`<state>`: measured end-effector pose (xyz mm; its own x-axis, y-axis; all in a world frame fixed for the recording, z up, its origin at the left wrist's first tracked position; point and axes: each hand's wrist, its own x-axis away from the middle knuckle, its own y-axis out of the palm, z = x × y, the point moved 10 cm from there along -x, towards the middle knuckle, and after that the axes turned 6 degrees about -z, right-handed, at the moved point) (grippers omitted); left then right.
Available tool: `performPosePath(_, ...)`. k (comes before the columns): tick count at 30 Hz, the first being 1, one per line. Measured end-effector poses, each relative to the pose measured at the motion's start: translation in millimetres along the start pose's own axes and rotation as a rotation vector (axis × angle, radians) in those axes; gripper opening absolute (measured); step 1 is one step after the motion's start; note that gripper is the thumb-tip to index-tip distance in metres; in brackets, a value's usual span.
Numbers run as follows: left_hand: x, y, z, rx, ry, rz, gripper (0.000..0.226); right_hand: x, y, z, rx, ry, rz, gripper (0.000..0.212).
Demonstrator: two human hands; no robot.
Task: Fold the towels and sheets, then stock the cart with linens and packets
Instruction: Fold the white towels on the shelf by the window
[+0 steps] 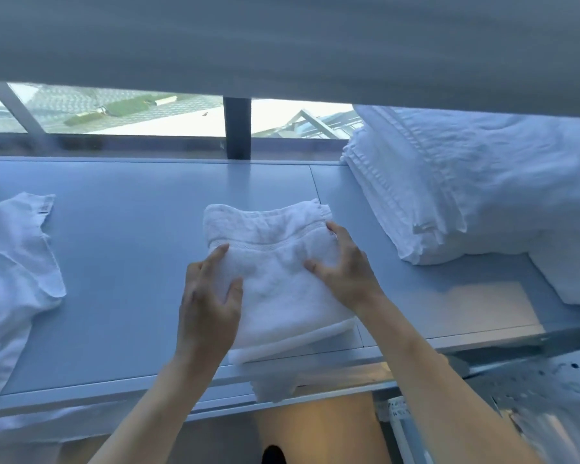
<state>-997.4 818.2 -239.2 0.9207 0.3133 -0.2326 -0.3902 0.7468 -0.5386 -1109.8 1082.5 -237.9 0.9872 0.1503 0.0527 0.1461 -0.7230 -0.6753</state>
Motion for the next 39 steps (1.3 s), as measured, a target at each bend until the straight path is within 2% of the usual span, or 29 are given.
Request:
performPosePath(3,15.1,31.5,-23.9,-0.127,-0.154,-0.1,0.055,-2.1,20.2,37.8,0.149,0.126,-0.151,0.089)
performPosePath(5,27.0,46.8,-45.7,-0.218,-0.256,-0.18,0.051,1.8,27.8,47.1,0.321,0.139,-0.162,0.089)
performPosePath(6,30.7,49.7,-51.8,-0.218,-0.271,-0.188,0.05,4.5,25.0,40.4,0.401,0.076,-0.099,0.086)
performPosePath(9,30.2,53.0,-57.0,-0.184,-0.262,-0.154,0.05,17.8,30.0,-4.8,0.56,-0.309,0.033,0.069)
performPosePath(11,26.2,58.7,-53.9,-0.187,-0.25,-0.138,0.051,25.4,53.1,-23.8,0.542,-0.473,-0.061,0.057)
performPosePath(12,24.2,62.8,-51.1,-0.187,-0.243,-0.137,0.051,26.6,64.7,-25.3,0.524,-0.483,-0.129,0.054)
performPosePath(14,19.1,71.7,-45.8,-0.182,-0.232,-0.139,0.052,23.0,77.1,-16.6,0.492,-0.424,-0.221,0.053)
performPosePath(21,-9.9,122.9,-22.3,-0.141,-0.185,-0.233,0.055,-6.2,41.1,27.0,0.468,-0.322,-0.185,0.055)
performPosePath(30,-32.2,204.0,18.8,0.043,-0.055,-0.599,0.067,-41.0,-36.9,93.3,0.482,-0.166,-0.135,0.055)
performPosePath(33,-30.1,196.9,19.8,0.034,-0.012,-0.631,0.067,-42.4,-40.3,94.1,0.501,-0.144,-0.153,0.056)
performPosePath(39,-36.4,126.1,-0.8,-0.035,0.024,-0.524,0.063,-35.8,-6.4,41.0,0.487,-0.178,-0.086,0.054)
